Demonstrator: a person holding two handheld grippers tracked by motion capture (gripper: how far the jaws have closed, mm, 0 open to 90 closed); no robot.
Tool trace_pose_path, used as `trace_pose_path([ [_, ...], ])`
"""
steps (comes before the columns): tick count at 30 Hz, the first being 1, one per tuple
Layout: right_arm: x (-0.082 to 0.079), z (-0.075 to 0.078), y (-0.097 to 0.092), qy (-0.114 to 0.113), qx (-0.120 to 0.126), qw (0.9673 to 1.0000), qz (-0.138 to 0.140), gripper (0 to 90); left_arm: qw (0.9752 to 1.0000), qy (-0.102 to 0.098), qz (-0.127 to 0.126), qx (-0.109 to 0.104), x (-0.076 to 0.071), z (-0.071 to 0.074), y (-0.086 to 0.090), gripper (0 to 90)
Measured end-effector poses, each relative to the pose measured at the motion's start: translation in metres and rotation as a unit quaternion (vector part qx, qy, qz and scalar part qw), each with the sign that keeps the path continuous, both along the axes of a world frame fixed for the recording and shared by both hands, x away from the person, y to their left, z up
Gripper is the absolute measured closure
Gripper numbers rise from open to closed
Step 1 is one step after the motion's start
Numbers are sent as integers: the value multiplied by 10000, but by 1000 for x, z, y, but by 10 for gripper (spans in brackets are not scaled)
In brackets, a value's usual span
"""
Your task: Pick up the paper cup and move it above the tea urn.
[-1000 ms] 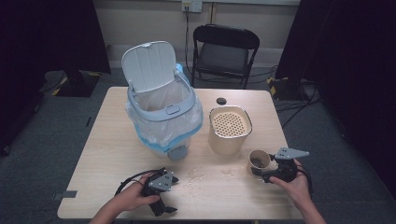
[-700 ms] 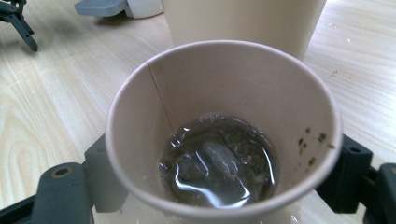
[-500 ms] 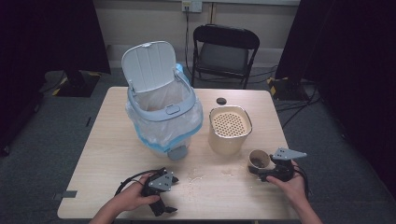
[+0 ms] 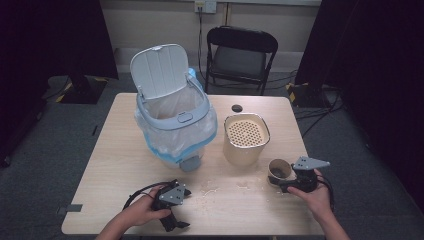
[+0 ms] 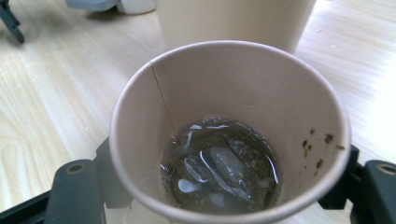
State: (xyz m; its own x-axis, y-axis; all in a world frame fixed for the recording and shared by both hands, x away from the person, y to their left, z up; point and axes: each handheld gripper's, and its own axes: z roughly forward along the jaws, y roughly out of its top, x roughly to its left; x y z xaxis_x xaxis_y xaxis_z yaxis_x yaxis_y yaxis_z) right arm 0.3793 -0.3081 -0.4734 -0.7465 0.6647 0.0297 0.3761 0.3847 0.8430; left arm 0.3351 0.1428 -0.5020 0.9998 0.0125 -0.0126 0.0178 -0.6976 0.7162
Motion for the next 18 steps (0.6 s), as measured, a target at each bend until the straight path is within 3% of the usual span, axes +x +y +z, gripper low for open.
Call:
trace_pose_path([
  [18,36,22,-9,56,-186,9997,-111,263,10000,2,-6,2,0,0,0,0],
])
